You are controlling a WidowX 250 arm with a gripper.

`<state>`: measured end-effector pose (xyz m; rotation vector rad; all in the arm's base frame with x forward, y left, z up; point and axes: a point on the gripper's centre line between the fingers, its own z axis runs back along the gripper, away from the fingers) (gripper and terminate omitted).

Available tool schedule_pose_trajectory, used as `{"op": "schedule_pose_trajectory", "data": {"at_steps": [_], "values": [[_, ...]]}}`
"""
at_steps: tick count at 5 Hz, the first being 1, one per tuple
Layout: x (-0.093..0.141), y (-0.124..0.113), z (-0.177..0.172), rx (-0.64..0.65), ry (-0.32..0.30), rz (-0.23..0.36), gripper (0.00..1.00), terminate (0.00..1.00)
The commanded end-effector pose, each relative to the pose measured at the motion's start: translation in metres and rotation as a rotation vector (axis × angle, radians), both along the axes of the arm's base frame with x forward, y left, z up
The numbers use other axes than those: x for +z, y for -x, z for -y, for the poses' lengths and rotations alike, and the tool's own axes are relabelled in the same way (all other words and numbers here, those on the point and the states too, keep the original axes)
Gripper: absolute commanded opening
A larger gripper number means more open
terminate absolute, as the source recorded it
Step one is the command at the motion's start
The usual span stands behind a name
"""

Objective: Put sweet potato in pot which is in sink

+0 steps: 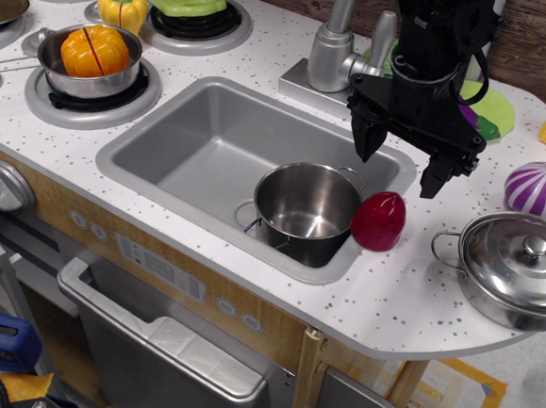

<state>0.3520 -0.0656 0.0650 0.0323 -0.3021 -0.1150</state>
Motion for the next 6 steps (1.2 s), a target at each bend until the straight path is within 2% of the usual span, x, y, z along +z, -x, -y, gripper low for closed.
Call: {"op": "schedule_pose_trajectory", "data": {"at_steps": [1,3,5,6], "values": [[0.000,0.000,0.000,0.000,0.000,0.000,1.00,0.00],[-0.015,0.001,-0.003,-0.058,0.050,0.063,1.00,0.00],[-0.027,-0.007,-0.013,-0.091,0.102,0.062,1.00,0.00],[-0.038,-0.005,-0.012,-0.072,0.144,0.082,1.00,0.00]]}}
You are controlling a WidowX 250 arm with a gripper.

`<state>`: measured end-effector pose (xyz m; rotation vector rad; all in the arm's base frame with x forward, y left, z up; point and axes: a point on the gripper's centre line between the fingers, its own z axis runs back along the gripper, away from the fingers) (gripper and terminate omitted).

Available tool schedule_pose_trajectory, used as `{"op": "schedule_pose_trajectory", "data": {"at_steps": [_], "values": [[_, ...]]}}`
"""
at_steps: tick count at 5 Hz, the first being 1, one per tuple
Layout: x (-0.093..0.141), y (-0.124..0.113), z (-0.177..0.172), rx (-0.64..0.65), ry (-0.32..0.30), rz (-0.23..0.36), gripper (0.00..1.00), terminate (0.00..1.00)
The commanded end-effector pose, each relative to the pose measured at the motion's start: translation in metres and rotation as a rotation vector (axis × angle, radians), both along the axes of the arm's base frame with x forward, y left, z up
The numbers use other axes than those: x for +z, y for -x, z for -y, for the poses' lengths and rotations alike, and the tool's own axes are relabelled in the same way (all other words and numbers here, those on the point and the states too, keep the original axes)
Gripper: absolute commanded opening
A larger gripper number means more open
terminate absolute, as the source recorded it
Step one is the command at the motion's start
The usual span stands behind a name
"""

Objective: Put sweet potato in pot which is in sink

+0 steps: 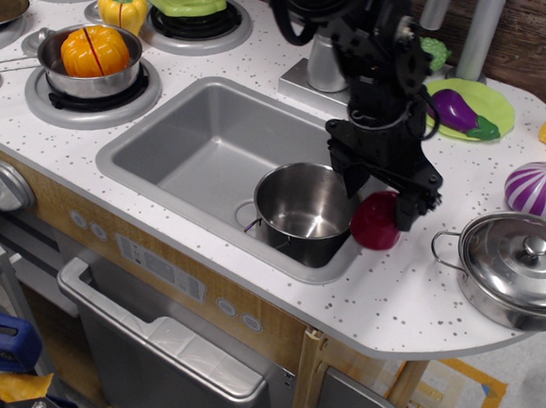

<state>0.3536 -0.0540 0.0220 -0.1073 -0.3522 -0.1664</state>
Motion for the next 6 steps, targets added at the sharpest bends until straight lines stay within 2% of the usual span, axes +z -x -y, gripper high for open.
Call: {"op": "schedule_pose_trajectory", "data": {"at_steps": [1,2,3,4,6], "values": [[-0.002,-0.003,-0.002,0.004,0.032,0.060,1.00,0.00],[-0.008,-0.002,0.000,0.034,0.058,0.069,1.00,0.00],[-0.007,-0.002,0.000,0.042,0.056,0.069,0.00,0.00],[0.003,-0.004,-0.001,0.035,0.024,0.058,0.00,0.00],[0.037,-0.013,-0.033,-0.067,-0.146,0.033,0.00,0.00]]}}
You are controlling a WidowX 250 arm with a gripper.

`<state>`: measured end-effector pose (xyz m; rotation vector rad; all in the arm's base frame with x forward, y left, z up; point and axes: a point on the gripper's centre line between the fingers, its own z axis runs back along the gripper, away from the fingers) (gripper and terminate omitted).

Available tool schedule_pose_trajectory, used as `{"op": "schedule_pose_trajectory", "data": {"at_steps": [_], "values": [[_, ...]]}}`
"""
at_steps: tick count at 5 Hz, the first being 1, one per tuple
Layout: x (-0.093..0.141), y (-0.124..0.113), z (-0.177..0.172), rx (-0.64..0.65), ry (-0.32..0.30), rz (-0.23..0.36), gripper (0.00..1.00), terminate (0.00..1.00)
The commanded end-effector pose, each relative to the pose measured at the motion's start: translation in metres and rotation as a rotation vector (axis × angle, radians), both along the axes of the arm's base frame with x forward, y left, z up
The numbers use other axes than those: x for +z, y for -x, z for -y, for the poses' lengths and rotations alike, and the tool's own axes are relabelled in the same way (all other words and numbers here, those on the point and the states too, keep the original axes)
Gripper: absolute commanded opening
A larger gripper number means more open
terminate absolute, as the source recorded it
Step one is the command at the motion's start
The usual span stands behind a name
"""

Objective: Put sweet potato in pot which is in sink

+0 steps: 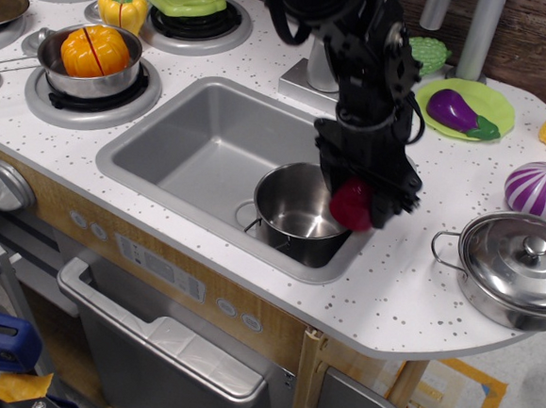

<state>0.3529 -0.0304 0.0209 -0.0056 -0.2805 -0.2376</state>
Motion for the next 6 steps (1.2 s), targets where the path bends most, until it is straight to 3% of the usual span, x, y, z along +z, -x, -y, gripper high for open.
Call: {"op": "schedule_pose_trajectory", "data": {"at_steps": [1,2,3,5,6], "values": [[0.045,-0.011,-0.025,-0.040,-0.044,0.075,0.00,0.00],[0.038,-0.006,-0.036,-0.048,-0.053,0.091,0.00,0.00],[0.023,-0.003,-0.042,-0.056,-0.048,0.136,1.00,0.00],[0.018,-0.006,-0.042,-0.064,-0.019,0.155,1.00,0.00],[0.018,-0.006,-0.042,-0.064,-0.019,0.155,1.00,1.00]]}}
